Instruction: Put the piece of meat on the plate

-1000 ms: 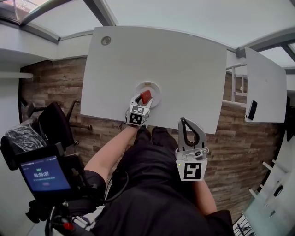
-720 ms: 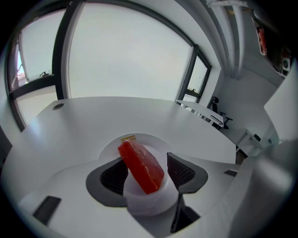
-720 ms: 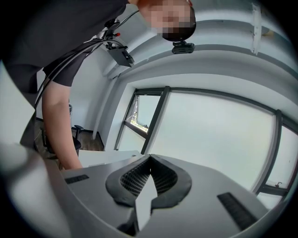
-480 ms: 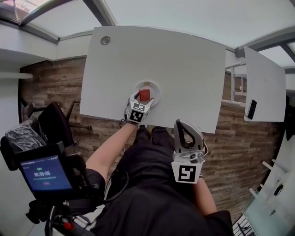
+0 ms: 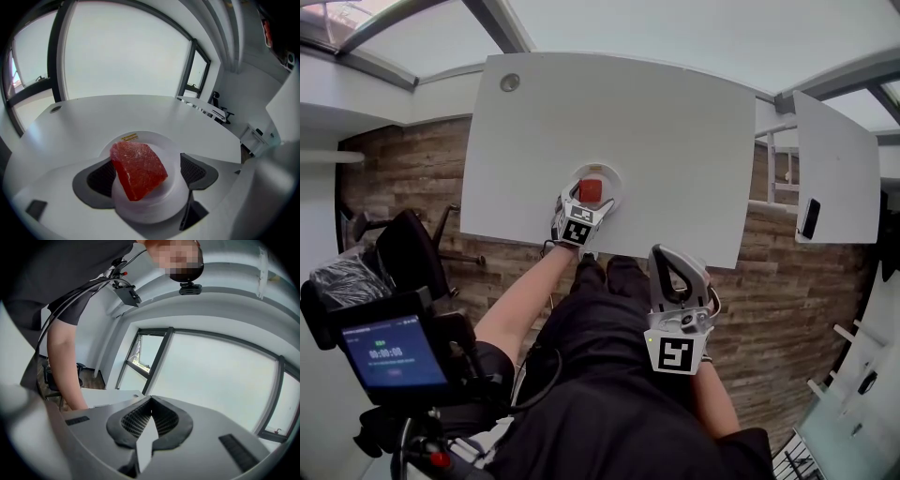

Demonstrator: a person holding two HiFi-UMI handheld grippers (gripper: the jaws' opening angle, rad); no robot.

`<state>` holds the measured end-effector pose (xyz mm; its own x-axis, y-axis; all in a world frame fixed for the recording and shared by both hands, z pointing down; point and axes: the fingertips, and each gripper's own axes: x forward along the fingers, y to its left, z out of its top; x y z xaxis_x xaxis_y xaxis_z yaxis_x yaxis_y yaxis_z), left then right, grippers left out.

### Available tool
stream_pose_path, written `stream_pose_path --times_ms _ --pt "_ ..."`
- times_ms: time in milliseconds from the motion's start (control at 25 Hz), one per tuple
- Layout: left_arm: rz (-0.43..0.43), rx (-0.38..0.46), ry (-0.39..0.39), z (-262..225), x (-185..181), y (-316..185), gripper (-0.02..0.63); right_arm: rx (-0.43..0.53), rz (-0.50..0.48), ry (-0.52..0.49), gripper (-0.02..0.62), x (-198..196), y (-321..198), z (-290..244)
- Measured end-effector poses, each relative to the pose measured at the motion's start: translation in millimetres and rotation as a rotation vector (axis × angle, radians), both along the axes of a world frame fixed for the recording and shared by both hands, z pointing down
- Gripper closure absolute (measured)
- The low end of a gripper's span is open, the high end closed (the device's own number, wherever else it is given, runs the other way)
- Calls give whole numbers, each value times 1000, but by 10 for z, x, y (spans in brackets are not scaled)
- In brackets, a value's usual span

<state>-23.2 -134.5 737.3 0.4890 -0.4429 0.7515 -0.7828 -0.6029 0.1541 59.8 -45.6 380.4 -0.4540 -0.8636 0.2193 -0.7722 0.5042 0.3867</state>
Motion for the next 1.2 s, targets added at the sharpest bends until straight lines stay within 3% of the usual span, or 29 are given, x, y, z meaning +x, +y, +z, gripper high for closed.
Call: stream_pose_path --times_ms 280,520,960,1200 --pt "51 11 -45 -6 49 8 160 -10 33 -7 591 87 -5 8" --pt "-7 27 -44 -50 -17 -14 160 10 9 25 591 10 28 -1" --pt "-55 50 0 -154 -3 44 149 -13 52 -93 591 152 69 -42" --pt "-69 86 29 -404 -40 182 149 -3 101 -223 591 237 200 -224"
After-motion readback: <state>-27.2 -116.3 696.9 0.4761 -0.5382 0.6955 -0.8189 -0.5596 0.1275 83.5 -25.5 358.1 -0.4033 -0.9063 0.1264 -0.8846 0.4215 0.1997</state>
